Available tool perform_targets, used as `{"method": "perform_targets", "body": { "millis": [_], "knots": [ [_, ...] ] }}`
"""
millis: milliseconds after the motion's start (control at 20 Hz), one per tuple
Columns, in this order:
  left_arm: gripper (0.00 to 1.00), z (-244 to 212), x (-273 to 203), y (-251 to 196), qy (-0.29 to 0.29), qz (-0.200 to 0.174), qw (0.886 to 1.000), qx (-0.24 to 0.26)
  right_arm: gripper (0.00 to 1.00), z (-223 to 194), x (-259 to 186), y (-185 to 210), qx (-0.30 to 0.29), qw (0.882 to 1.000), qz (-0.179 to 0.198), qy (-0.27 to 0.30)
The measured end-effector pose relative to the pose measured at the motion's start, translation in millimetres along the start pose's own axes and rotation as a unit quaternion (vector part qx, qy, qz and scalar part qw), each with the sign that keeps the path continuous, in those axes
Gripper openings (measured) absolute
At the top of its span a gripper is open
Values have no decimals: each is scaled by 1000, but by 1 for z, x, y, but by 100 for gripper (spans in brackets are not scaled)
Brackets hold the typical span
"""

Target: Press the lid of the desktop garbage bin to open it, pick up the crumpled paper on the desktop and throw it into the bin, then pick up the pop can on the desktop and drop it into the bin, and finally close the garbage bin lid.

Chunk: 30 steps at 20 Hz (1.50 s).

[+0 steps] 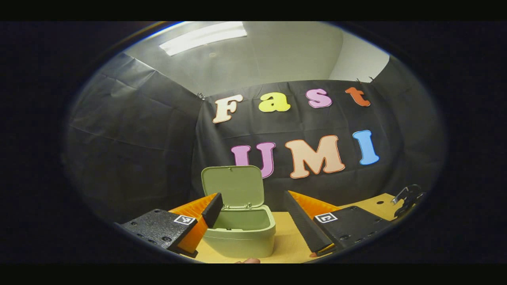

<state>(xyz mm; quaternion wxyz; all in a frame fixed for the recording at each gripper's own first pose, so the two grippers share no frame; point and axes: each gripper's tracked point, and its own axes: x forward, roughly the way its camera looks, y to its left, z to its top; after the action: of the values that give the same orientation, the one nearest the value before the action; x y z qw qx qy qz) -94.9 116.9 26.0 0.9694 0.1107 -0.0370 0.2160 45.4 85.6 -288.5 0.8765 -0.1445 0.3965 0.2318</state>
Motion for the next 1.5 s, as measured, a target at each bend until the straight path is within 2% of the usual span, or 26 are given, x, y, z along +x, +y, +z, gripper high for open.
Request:
{"method": "perform_targets", "body": {
  "millis": [50,150,200,250,300,350,400,450,650,700,750,900,950,1300,1500],
  "knots": [
    [93,-2,1,1,2,-2,1000,-2,15,12,-6,0,3,1000,-3,-14],
    [93,-5,1,4,5,-5,1000,-5,15,40,-13,3,6,999,-6,-41],
    [96,-9,1,6,8,-7,1000,-5,15,54,-17,6,6,998,-7,-57],
    [93,-10,2,8,9,-7,1000,-4,15,70,-21,8,5,997,-7,-72],
    [96,-12,2,11,10,-8,1000,-3,15,85,-27,12,4,996,-7,-90],
    [93,-13,1,14,11,-8,1000,-2,15,101,-32,16,1,994,-7,-107],
    [96,-15,1,17,12,-8,1000,-2,15,118,-37,21,-1,992,-5,-125],
    [93,-15,0,21,12,-8,1000,-3,15,132,-41,26,-3,990,-4,-142],
    [93,-20,0,38,17,-3,1000,-9,14,182,-56,50,-9,981,8,-193],
    [91,-22,1,43,18,-1,1000,-9,14,193,-57,56,-13,979,11,-203],
    [93,-24,2,47,21,0,1000,-9,14,202,-58,61,-20,977,9,-210],
    [96,-34,2,61,29,4,1000,-5,14,225,-59,87,-36,972,20,-229],
    [93,-37,3,66,32,6,999,-4,14,232,-57,96,-36,971,26,-235],
    [94,-56,8,108,47,23,999,-6,14,267,-52,170,-39,958,82,-272],
    [93,-66,11,127,55,29,998,0,15,276,-42,214,-57,953,115,-275]
  ]
}}
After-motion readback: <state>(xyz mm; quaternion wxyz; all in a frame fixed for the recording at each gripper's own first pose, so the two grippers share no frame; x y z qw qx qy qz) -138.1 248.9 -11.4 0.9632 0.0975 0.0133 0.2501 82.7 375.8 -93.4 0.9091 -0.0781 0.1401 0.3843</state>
